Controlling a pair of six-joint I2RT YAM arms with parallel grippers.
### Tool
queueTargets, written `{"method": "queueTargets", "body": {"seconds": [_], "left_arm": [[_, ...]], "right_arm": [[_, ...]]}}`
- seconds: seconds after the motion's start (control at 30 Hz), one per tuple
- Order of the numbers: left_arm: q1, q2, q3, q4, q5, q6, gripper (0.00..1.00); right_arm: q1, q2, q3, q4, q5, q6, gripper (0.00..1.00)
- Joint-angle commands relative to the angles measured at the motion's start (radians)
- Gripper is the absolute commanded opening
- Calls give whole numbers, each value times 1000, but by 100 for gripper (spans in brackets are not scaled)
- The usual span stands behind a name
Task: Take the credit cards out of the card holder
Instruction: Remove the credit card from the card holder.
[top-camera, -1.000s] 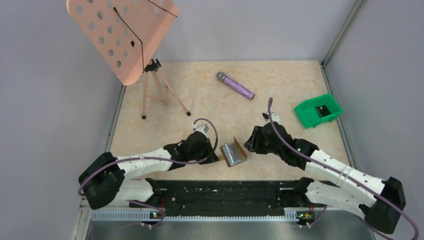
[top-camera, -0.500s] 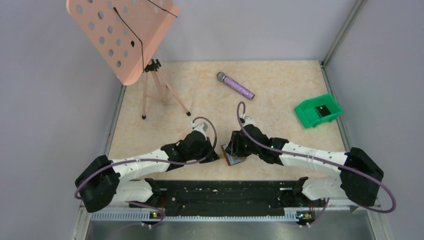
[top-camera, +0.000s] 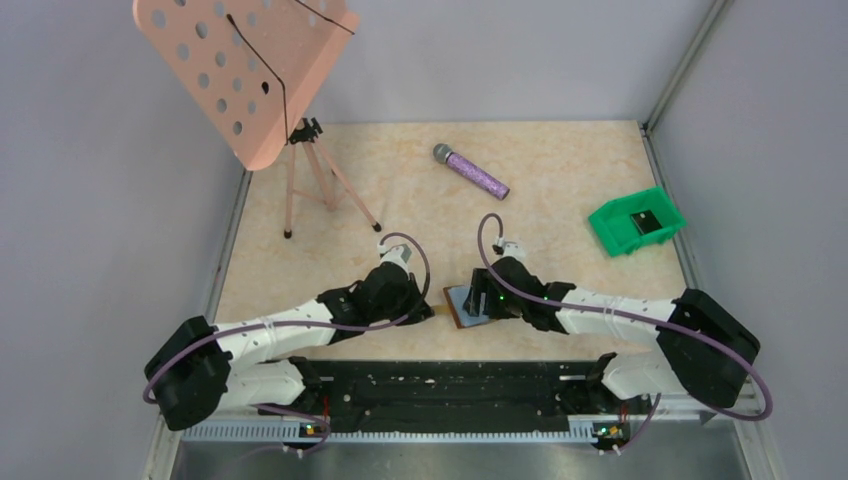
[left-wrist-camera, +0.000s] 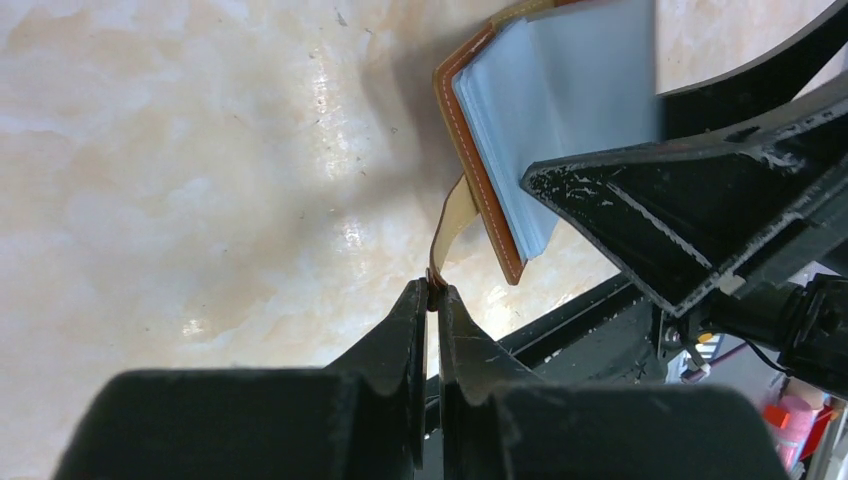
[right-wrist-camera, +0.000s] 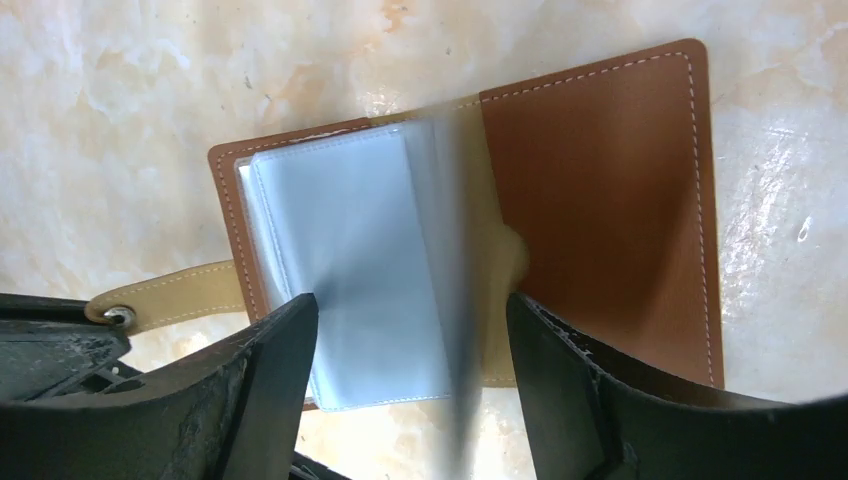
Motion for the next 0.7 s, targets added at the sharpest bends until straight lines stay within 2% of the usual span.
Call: {"method": "queueTargets", "body": {"seconds": [0.0,0.33,0.47,0.67], "left_arm": [[3,-33,11,-17,-54,24,0],[3,-17,16,-43,-75,25,0],[3,-15,17,-47,-77,25,0],[3,-29,15,-56,-84,21,0]], "right_arm": [[-31,-18,-40,106,-38,-55,70],[-36,1,-77,175,-85,-68,78],[-37,15,-63,153,-64,-76,82],[-36,29,-49,117,-25,-89,81]]}}
